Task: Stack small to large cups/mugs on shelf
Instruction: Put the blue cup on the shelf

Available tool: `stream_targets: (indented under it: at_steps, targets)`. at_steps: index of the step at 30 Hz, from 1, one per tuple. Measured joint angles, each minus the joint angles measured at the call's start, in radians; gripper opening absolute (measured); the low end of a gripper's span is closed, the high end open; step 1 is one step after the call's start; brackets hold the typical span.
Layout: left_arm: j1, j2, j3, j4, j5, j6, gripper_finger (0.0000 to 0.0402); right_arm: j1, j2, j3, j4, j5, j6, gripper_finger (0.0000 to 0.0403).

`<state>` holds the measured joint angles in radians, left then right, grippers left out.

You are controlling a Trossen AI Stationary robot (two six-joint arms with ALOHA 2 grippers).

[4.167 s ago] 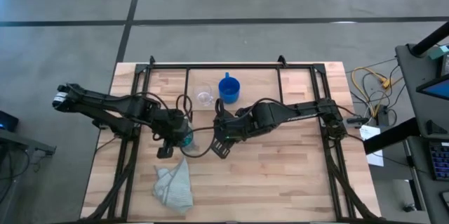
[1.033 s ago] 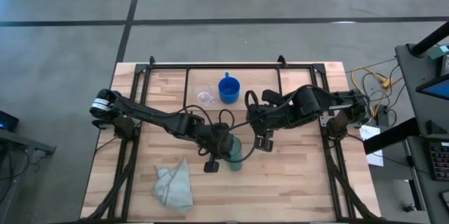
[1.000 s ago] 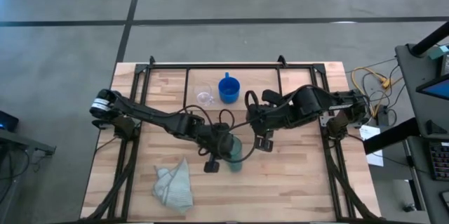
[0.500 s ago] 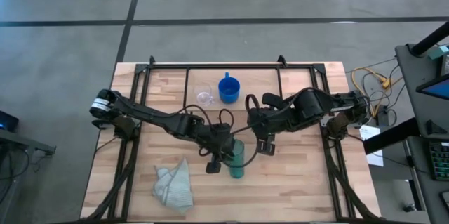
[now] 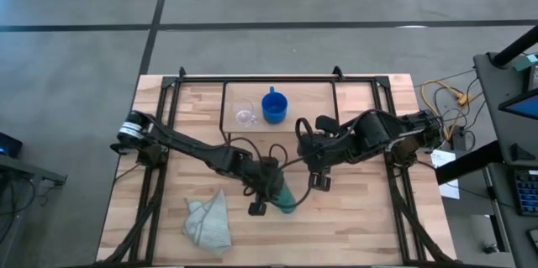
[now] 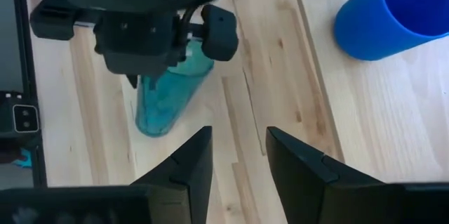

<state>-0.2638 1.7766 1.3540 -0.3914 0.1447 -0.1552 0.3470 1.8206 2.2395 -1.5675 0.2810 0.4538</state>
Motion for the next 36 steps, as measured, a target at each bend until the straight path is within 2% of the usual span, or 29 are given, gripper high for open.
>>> stream_targets:
  at_steps: [4, 9, 19, 29, 36]
  targets:
    - [-0.003, 0.006, 0.031, -0.058, -0.024, 0.007, 0.0059, 0.000, 0.000, -0.004, 0.000, 0.000, 0.006, 0.0129]
    - [-0.004, 0.006, 0.084, -0.174, -0.082, 0.062, 0.0007, 0.000, 0.000, -0.010, 0.001, 0.000, 0.011, 0.0129]
    - [-0.002, 0.006, 0.184, -0.345, -0.252, 0.171, 0.0001, 0.000, 0.000, -0.017, 0.004, 0.000, 0.062, 0.0120]
    - [0.001, 0.005, 0.192, -0.401, -0.229, 0.187, 0.0000, 0.023, 0.000, -0.018, 0.001, 0.002, 0.114, 0.0120]
    - [0.001, 0.005, 0.199, -0.501, -0.214, 0.189, 0.0000, 0.051, 0.001, -0.019, 0.001, 0.008, 0.167, 0.0120]
